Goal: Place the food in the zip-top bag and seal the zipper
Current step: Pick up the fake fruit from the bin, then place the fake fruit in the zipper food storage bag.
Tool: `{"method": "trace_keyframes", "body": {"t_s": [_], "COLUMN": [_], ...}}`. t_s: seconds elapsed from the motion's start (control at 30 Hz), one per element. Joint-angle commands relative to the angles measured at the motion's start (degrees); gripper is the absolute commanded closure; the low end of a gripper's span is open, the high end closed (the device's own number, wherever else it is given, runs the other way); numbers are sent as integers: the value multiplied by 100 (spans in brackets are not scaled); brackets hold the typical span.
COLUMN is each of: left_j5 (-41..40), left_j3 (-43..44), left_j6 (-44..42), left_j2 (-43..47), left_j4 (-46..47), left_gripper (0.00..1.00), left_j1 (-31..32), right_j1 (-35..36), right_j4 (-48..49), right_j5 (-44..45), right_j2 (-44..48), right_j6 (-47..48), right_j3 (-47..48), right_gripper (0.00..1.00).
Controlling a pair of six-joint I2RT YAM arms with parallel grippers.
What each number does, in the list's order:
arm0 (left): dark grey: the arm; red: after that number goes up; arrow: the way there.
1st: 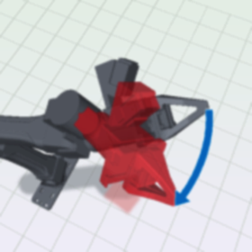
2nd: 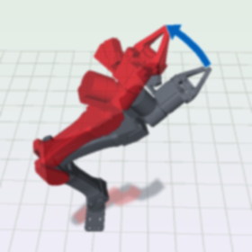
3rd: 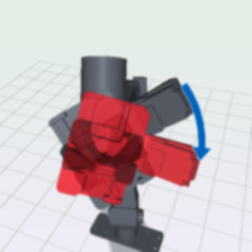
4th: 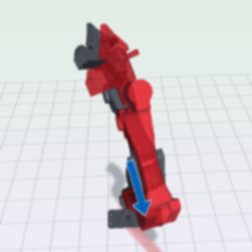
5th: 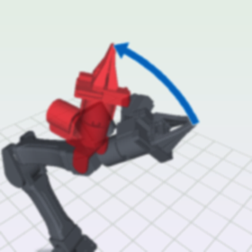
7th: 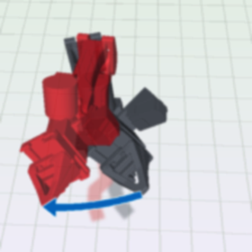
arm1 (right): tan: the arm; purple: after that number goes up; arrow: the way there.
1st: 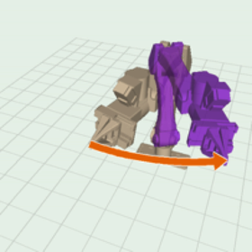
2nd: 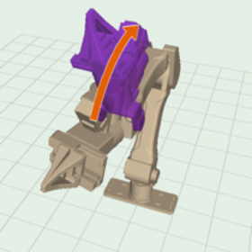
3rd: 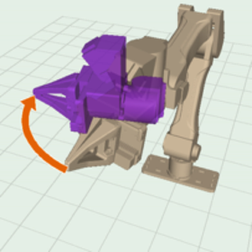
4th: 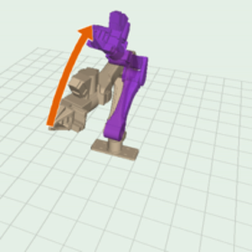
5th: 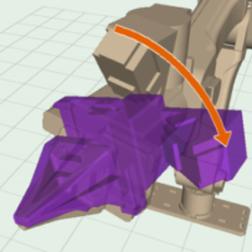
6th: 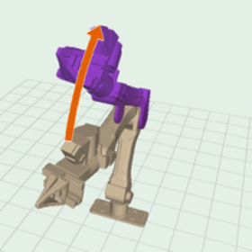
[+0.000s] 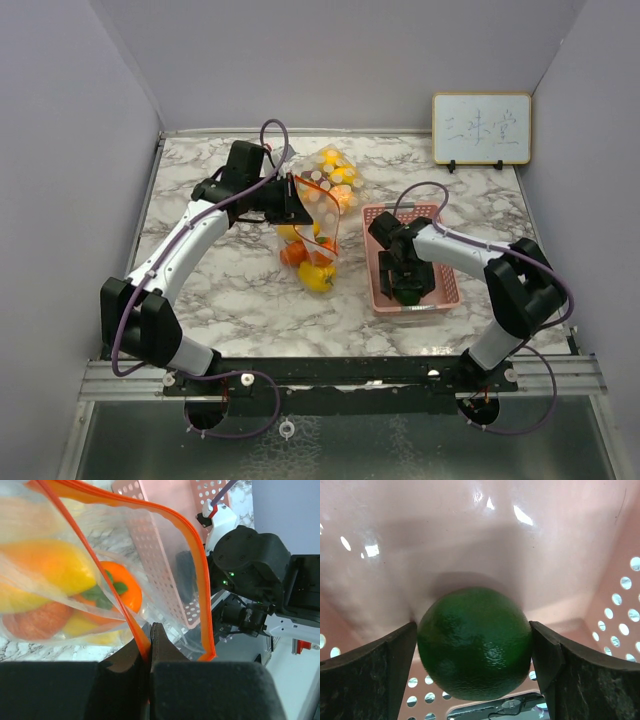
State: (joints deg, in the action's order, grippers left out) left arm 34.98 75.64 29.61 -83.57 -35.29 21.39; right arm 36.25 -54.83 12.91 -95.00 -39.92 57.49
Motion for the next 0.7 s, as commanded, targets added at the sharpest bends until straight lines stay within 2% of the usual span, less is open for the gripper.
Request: {"method": "trace_keyframes", "body": {"t_s": [0.0,0.07,0.13,0.27,0.37,0.47,0.57,0.67], "left_j5": [280,415,572,658,667,643,630,616], "left_j3": [-148,-262,-454,-832,-914,-901,-839,-794], "left_j6": [-36,-38,-34,-95,-144,-132,-118,-96], "left_j2": [252,312,379,488,503,539,531,538], "left_j4": [70,210,365,506,462,486,480,474], "left_gripper": [100,100,100,100,100,100,100,100], "left_j1": [-9,-7,-1,-5,-7,-6,-12,-7], "right_j1": [-32,-30,-31,-30,-26,38,175,267], "right_j4": [167,-35,-225,-132,746,1824,2523,2715], "right_j5": [206,387,509,108,-1070,-2214,-2927,-3181], "right_j2": [117,370,632,1102,1472,1767,1585,1158], "right_j6": [-59,-106,-26,462,925,920,877,898], "right_j3": [36,261,624,1511,1951,2119,2404,2678], "right_gripper": [36,56,65,71,75,75,75,74]}}
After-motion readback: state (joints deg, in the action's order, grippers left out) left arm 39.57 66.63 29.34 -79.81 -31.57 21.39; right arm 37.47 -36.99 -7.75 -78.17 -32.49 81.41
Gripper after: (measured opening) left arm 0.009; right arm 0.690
